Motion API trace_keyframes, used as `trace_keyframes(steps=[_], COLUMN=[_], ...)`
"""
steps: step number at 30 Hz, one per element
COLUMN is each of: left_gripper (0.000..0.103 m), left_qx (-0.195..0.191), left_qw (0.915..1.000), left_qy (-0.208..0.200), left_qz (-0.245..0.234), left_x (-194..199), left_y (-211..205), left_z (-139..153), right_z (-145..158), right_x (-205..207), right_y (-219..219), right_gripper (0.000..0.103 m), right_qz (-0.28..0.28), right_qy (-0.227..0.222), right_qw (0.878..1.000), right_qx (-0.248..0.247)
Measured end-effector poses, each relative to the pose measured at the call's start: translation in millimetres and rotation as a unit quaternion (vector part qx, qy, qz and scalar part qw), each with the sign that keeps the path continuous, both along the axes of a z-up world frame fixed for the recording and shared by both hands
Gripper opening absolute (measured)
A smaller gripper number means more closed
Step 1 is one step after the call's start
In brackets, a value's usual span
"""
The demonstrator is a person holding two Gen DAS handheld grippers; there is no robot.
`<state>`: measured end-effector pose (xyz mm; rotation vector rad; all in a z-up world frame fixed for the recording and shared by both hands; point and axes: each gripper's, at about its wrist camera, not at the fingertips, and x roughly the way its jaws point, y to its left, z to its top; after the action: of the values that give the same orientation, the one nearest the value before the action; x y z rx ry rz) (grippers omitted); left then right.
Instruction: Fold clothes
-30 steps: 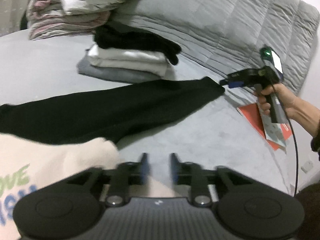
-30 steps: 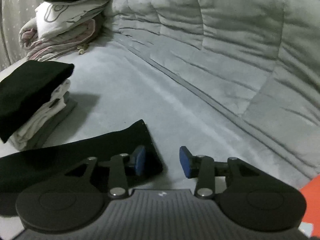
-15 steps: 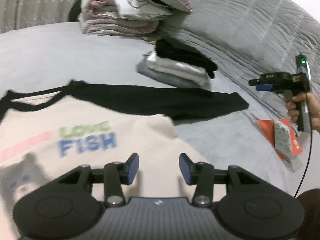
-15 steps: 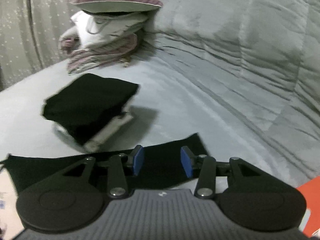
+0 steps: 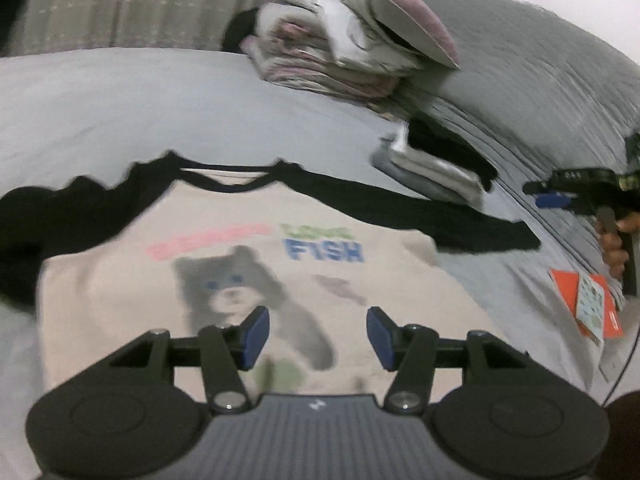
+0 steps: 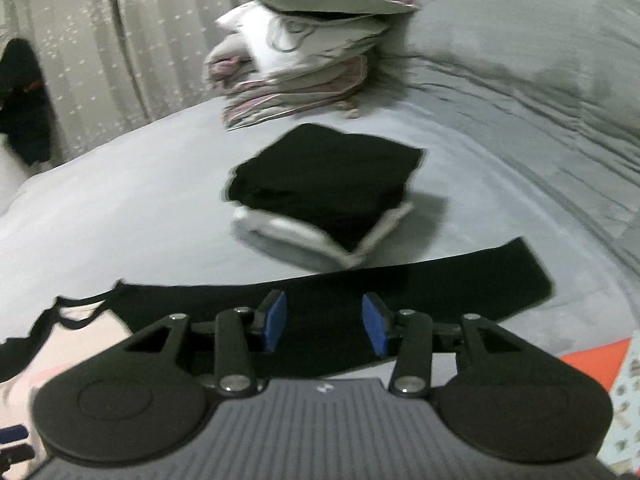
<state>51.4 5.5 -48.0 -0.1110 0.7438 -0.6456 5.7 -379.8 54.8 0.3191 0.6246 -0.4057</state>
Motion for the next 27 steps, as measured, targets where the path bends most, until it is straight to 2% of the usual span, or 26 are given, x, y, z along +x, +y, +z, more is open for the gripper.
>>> trace_keyframes(steps=[5,12,21,27], left_gripper=[0.062,0.075,0.073,0.073], left_qx=[-0.01,0.011,-0.035,-0.039], left_qw=[0.9993,0.9962,0.9857,0.9715], left_qy=[-0.013,-0.033,0.013,0.04], left_qz=[0.035,0.08,0.164,0.23], left_x=[5.6,14.7,32.8,36.4], left_y=[32.1,75.3,132.1,158.8], left_z=[10.5,21.9,2.2,-13.4], right_z=[1.7,-8.6,-32.1,-39.0], right_x=[20.3,57.5,120.7,155.3], right_y=[44.9,112.9,207.8,270.7], right_gripper=[0.049,0.049,0.05,0.05], right_qz=[0.032,0.082,0.189,0.271], right_qy=[-0.002,-0.006,-0.003,-0.008], right_qw=[0.999,0.997,0.982,0.962], right_qx=[-0.002,-0.006,0.01,0.017])
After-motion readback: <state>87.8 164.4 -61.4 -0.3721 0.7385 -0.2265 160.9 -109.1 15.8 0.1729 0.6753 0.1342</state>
